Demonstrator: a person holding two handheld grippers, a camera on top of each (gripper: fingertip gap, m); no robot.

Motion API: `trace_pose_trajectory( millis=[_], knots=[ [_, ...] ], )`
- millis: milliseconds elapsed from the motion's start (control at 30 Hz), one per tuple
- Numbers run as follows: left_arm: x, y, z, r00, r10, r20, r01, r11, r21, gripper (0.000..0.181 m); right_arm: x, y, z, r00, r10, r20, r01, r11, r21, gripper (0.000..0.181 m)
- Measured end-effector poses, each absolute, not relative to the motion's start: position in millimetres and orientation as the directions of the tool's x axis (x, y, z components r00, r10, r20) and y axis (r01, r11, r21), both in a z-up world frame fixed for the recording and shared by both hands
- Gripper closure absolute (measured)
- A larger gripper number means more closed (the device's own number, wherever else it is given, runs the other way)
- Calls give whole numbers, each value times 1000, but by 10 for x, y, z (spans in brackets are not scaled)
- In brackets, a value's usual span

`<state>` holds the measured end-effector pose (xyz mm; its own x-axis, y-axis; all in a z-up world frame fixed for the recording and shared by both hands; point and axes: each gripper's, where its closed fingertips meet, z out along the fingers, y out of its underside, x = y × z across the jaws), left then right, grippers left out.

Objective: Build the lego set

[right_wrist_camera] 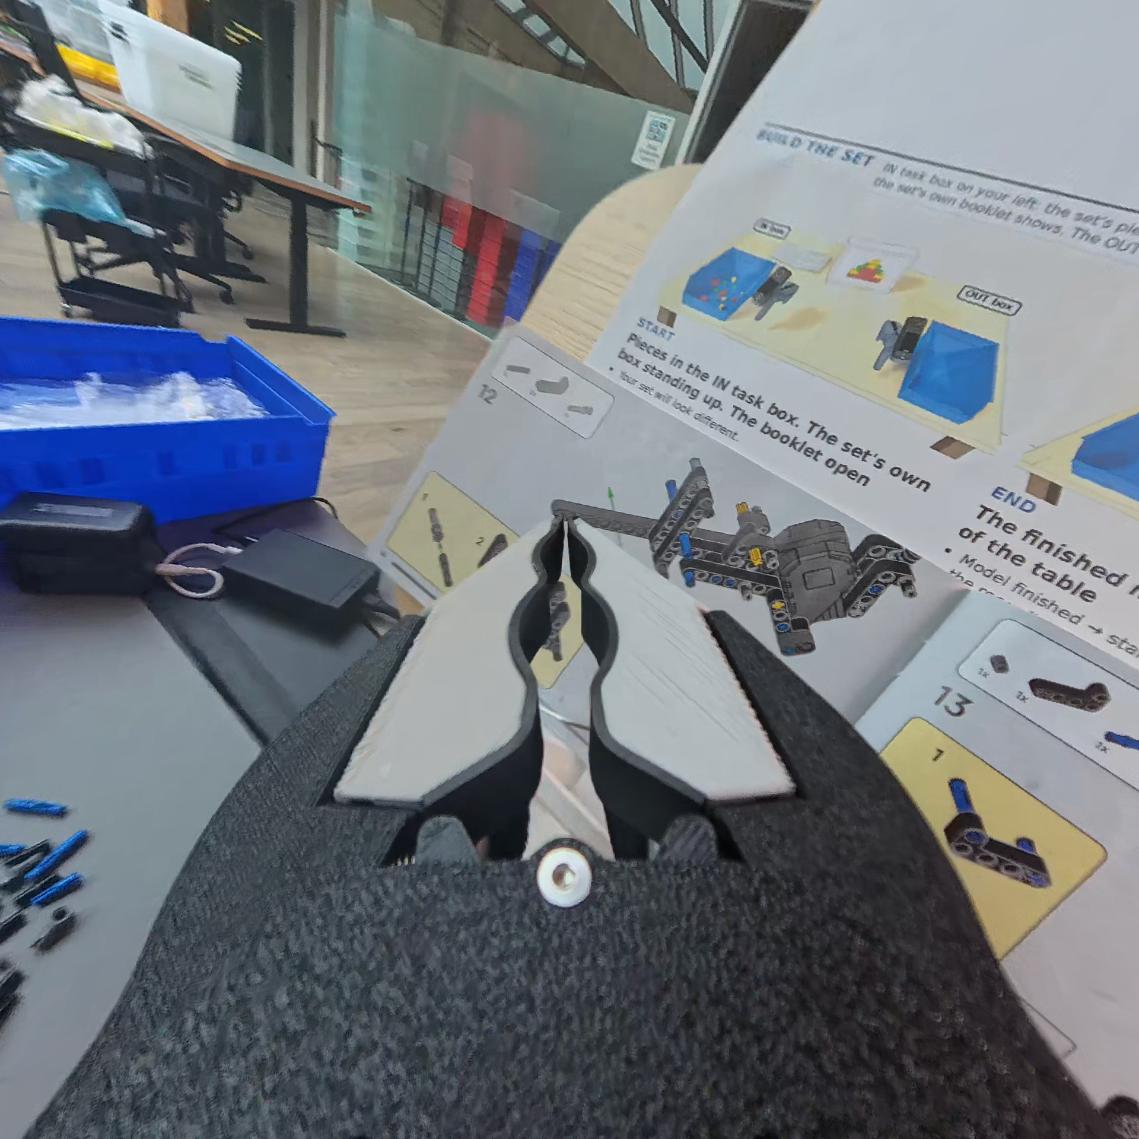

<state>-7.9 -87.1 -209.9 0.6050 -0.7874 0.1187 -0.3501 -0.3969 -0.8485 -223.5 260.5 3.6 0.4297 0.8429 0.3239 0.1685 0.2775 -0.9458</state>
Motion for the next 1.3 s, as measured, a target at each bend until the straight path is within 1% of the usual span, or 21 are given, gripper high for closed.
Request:
trace_pose_trajectory(
  millis=[100, 167, 300, 367, 400, 433, 533, 567, 633, 700, 767, 800, 900, 967, 1067, 1200, 1300],
  knots=[
    [-82, -884, -2098, 601, -792, 111, -360, -392, -847, 156, -1946, 1956, 19, 228, 928, 296, 109, 278, -954, 174],
    [-69, -909, -2111, 589, -800, 109, -374, -390, -841, 156, -1610, 1435, -146, 52, 963, 265, 119, 258, -959, 170],
    [-52, -943, -2179, 573, -813, 104, -411, -395, -821, 156, -698, 586, -726, -208, 957, 201, 234, 248, -940, 169],
    [-59, -945, -2206, 573, -813, 104, -422, -401, -813, 156, -249, 238, -1060, -290, 946, 145, 315, 237, -919, 169],
    [-68, -938, -2215, 575, -811, 105, -424, -405, -810, 156, -52, 56, -1223, -327, 938, 116, 356, 236, -904, 165],
    [-74, -928, -2223, 578, -809, 110, -422, -411, -808, 156, 111, -102, -1375, -347, 933, 98, 397, 241, -885, 155],
    [-93, -891, -2246, 591, -799, 113, -420, -424, -802, 156, 461, -399, -1852, -374, 917, 141, 547, 340, -765, 122],
    [-94, -885, -2257, 595, -796, 112, -422, -427, -800, 156, 530, -435, -1986, -380, 909, 171, 590, 381, -712, 116],
    [-93, -885, -2287, 599, -795, 100, -436, -428, -792, 156, 567, -427, -2136, -378, 894, 241, 634, 440, -636, 112],
    [-92, -891, -2319, 605, -792, 84, -452, -428, -783, 156, 561, -418, -2247, -384, 888, 252, 671, 456, -584, 113],
    [-74, -910, -2315, 605, -792, 85, -450, -429, -784, 156, 544, -354, -2349, -388, 882, 267, 694, 470, -545, 122],
    [-61, -919, -2305, 603, -792, 90, -445, -429, -786, 156, 523, -317, -2354, -382, 885, 267, 691, 465, -554, 126],
    [2, -961, -2250, 585, -799, 135, -411, -436, -800, 156, 521, -318, -2300, -386, 915, 115, 672, 364, -644, 139],
    [37, -975, -2203, 576, -803, 153, -389, -434, -812, 156, 532, -298, -2240, -379, 925, -17, 668, 261, -697, 139],
    [76, -976, -2113, 567, -805, 172, -349, -424, -835, 156, 560, -299, -2182, -391, 904, -170, 671, 153, -726, 139],
    [121, -982, -1949, 543, -811, 219, -267, -414, -871, 156, 548, -275, -2156, -390, 884, -257, 673, 83, -735, 139],
    [115, -948, -1899, 548, -802, 236, -230, -416, -880, 156, 523, -284, -2145, -395, 872, -289, 670, 59, -740, 139]
  ],
)
